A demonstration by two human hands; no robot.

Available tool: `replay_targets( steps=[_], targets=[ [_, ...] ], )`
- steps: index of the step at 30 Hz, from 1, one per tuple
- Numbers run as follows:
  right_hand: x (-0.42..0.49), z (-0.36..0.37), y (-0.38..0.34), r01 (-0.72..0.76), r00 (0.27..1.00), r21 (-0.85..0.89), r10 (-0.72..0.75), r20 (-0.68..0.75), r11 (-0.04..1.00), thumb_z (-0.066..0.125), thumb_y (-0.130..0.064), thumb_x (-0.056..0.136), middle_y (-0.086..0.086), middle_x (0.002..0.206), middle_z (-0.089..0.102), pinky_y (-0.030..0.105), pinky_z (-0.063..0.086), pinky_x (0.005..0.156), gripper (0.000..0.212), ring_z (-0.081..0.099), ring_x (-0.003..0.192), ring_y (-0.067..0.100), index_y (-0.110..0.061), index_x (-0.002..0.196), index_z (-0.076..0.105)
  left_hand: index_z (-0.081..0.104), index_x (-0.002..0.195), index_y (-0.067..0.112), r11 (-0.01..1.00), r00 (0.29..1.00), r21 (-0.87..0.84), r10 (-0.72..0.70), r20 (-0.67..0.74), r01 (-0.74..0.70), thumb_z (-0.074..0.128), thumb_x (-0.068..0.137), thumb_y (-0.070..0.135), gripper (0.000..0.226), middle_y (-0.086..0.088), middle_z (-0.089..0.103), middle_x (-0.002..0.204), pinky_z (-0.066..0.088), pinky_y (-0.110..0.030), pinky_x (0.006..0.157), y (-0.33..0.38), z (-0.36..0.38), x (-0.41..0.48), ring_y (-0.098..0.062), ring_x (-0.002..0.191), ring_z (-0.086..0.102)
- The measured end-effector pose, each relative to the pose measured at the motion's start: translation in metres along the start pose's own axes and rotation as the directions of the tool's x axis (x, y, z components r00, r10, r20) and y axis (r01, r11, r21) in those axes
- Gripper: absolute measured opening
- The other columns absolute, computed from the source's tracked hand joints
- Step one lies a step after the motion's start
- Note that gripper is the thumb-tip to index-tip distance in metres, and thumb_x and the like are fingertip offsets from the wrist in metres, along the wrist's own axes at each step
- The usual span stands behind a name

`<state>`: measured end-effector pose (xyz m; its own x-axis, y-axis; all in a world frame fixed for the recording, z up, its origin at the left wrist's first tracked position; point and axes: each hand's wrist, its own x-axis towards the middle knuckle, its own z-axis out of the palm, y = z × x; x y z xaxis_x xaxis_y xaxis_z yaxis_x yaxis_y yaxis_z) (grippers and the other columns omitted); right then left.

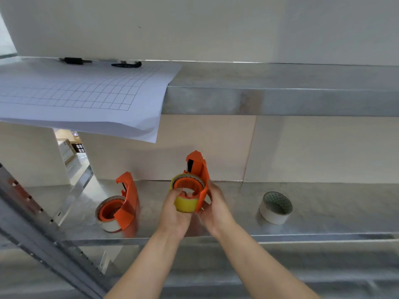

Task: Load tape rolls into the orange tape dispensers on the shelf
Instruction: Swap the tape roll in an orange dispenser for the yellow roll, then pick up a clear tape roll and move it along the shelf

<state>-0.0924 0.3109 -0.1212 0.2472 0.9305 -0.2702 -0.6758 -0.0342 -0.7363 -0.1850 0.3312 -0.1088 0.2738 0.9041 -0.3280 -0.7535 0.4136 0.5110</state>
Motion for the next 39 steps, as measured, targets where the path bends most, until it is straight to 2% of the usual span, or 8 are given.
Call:
replay_targets(
  steps=[4,8,12,16,22,28,31,39],
  targets=[
    [0.006,-0.009,-0.005,0.016,0.998,-0.172,-0.025,-0.052,0.985,0.055,-0.021,0.089,0.008,0.081,0.061,0.031,0.048,0.061,0.007,0.058,0.073,0.021,-0.018,0.095,0.057,0.056,0.085,0.019,0.892,0.993,0.443,-0.053,-0.102,0.093,0.043,0.090,0.032,0.019,0.001,0.064,0.058,0.045,-0.024,0.056,-0.003,-0.025,0.006,-0.012,0.060,0.060],
    [0.014,-0.020,-0.003,-0.002,0.995,-0.262,-0.024,-0.093,0.965,0.051,-0.018,0.091,0.008,0.082,0.066,0.030,0.051,0.061,0.010,0.063,0.071,0.021,-0.017,0.097,0.059,0.057,0.086,0.019,0.318,0.980,0.945,0.147,-0.133,0.081,0.029,0.092,0.053,0.045,-0.002,0.056,0.062,0.039,-0.027,0.053,-0.007,-0.042,0.013,-0.018,0.060,0.055],
    [0.021,-0.032,0.013,-0.030,0.986,-0.300,-0.020,-0.163,0.954,0.051,-0.021,0.090,0.010,0.091,0.071,0.035,0.053,0.072,0.016,0.066,0.085,0.026,-0.016,0.097,0.064,0.059,0.107,0.012,0.098,0.972,0.994,0.234,0.020,-0.044,0.023,0.096,0.048,0.052,-0.018,0.067,0.099,0.042,-0.033,0.074,-0.015,-0.052,0.022,-0.034,0.097,0.061],
    [0.032,-0.041,0.024,-0.049,0.962,-0.373,-0.057,-0.267,0.927,0.052,-0.020,0.086,-0.004,0.067,0.073,0.030,0.051,0.067,0.020,0.066,0.076,0.023,-0.021,0.076,0.069,0.061,0.108,0.009,0.032,0.949,0.995,0.306,0.082,-0.096,0.021,0.099,0.036,0.049,-0.017,0.065,0.109,0.043,-0.035,0.087,-0.016,-0.057,0.032,-0.032,0.104,0.057],
    [0.037,-0.049,0.030,-0.087,0.976,-0.375,0.003,-0.218,0.923,0.054,-0.024,0.090,0.012,0.097,0.073,0.042,0.053,0.089,0.023,0.068,0.092,0.029,-0.011,0.100,0.069,0.062,0.114,0.020,-0.310,0.950,0.942,0.312,-0.027,0.129,0.020,0.097,0.042,0.050,-0.011,0.043,0.131,0.026,-0.041,0.105,-0.017,-0.074,0.041,-0.031,0.122,0.035],
    [0.037,-0.050,0.026,-0.078,0.976,-0.436,-0.021,-0.216,0.896,0.054,-0.024,0.091,0.012,0.104,0.070,0.041,0.052,0.092,0.019,0.066,0.096,0.028,-0.014,0.101,0.066,0.028,0.144,0.029,-0.271,0.953,0.951,0.297,-0.061,0.146,0.022,0.095,0.049,0.053,-0.005,0.021,0.153,0.013,-0.047,0.113,-0.020,-0.070,0.042,-0.030,0.139,0.016],
    [0.035,-0.049,0.020,-0.078,0.973,-0.470,-0.036,-0.227,0.879,0.056,-0.023,0.090,0.010,0.111,0.067,0.039,0.049,0.096,0.030,0.063,0.104,0.026,-0.009,0.115,0.062,0.014,0.148,0.022,-0.102,0.955,0.989,0.290,-0.069,0.103,0.025,0.096,0.047,0.059,-0.006,0.015,0.157,0.010,-0.045,0.115,-0.019,-0.060,0.044,-0.028,0.143,0.012],
    [0.022,-0.084,-0.049,0.038,0.950,-0.578,-0.208,-0.232,0.815,0.062,-0.024,0.086,0.002,0.131,0.057,0.024,0.039,0.096,0.043,0.053,0.113,0.013,-0.016,0.126,0.054,0.021,0.146,0.018,0.237,0.915,0.901,0.274,0.297,-0.363,0.049,0.092,0.037,0.064,0.001,0.021,0.155,0.013,-0.026,0.115,-0.040,0.025,0.034,-0.007,0.141,0.016]
  ],
)
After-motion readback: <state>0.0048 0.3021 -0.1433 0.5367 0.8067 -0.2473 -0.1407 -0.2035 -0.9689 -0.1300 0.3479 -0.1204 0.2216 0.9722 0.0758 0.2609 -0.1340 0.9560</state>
